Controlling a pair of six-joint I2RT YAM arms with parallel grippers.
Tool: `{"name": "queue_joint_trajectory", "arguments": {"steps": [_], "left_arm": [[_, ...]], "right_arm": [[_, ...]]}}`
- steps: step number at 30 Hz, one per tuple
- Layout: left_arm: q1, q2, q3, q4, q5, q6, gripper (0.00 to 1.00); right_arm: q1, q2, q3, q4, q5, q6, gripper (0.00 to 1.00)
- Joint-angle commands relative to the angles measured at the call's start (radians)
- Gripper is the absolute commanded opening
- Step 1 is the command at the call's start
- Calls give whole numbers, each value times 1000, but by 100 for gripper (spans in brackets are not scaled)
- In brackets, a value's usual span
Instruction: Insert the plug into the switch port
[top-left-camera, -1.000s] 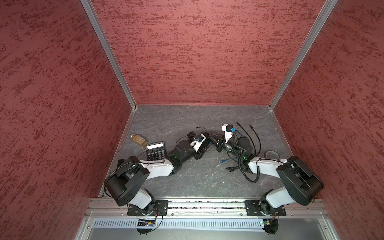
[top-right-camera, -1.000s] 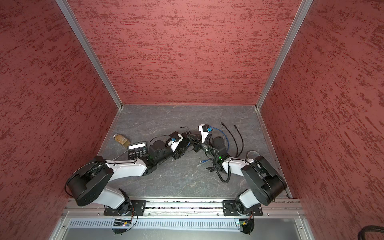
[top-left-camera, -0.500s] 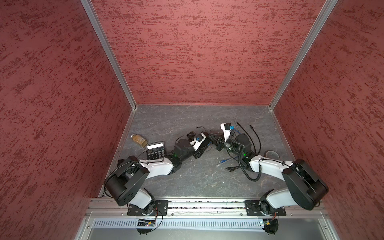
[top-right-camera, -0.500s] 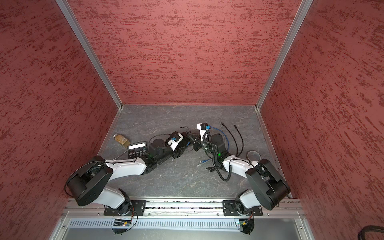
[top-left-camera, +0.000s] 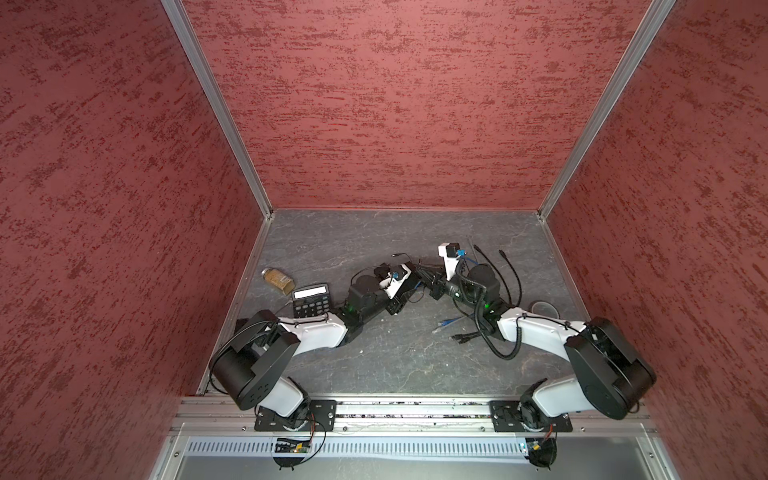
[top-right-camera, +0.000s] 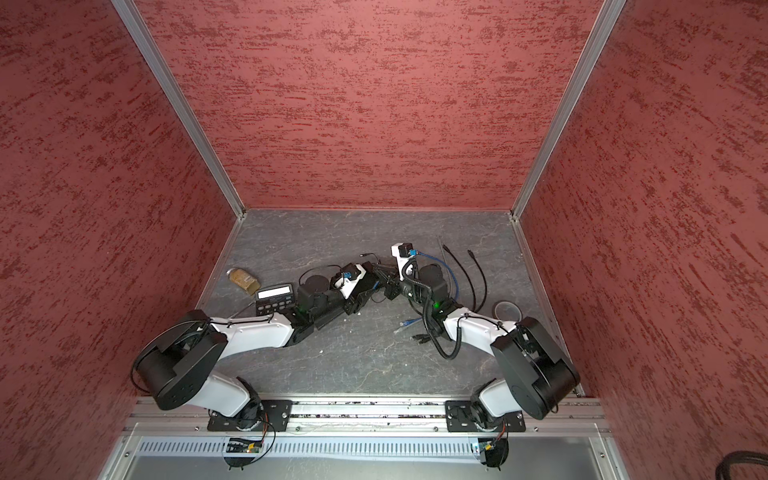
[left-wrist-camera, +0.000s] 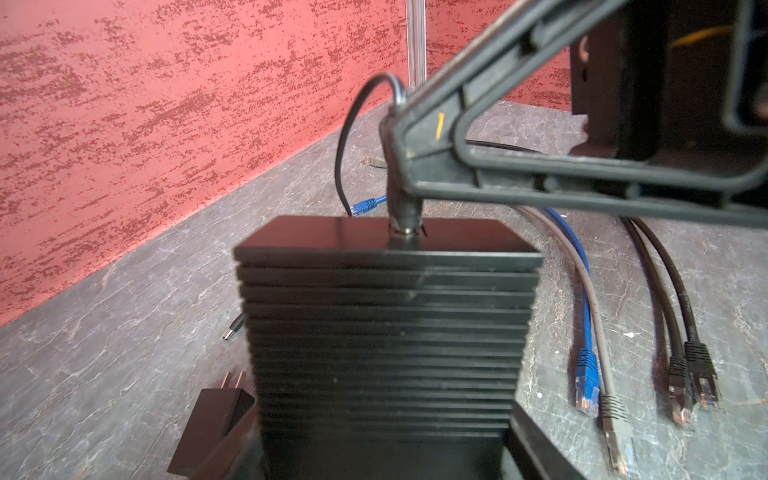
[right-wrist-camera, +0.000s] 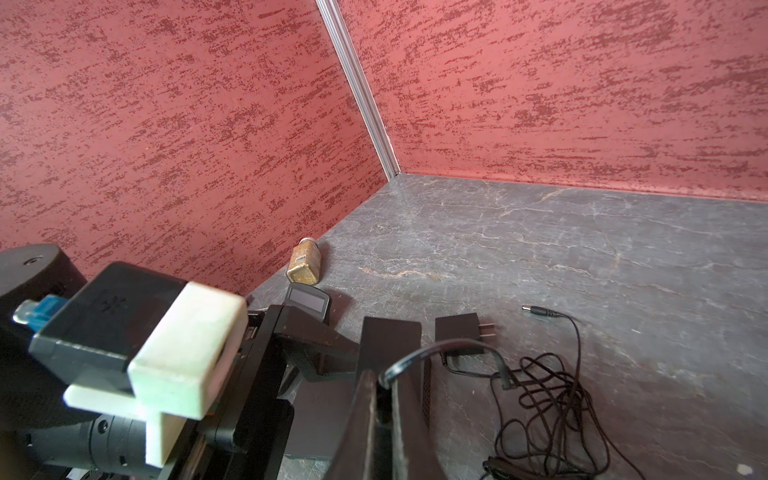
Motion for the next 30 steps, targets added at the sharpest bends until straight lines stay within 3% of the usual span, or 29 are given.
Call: {"name": "queue_joint_trajectory", "arguments": {"steps": [1, 13, 19, 30], "left_arm": [[-21, -62, 167, 515, 118, 18, 38], [-15, -80, 145, 488, 119, 16, 38], [-48, -122, 85, 273, 71, 52, 37], [-79, -150, 1, 149, -10, 56, 37]], "right_arm": [[80, 110, -60, -415, -131, -25, 0], [98, 113, -57, -401, -110, -17, 0], [98, 55, -32, -383, -16, 26, 0], [97, -5, 53, -448, 129, 86, 6]]}}
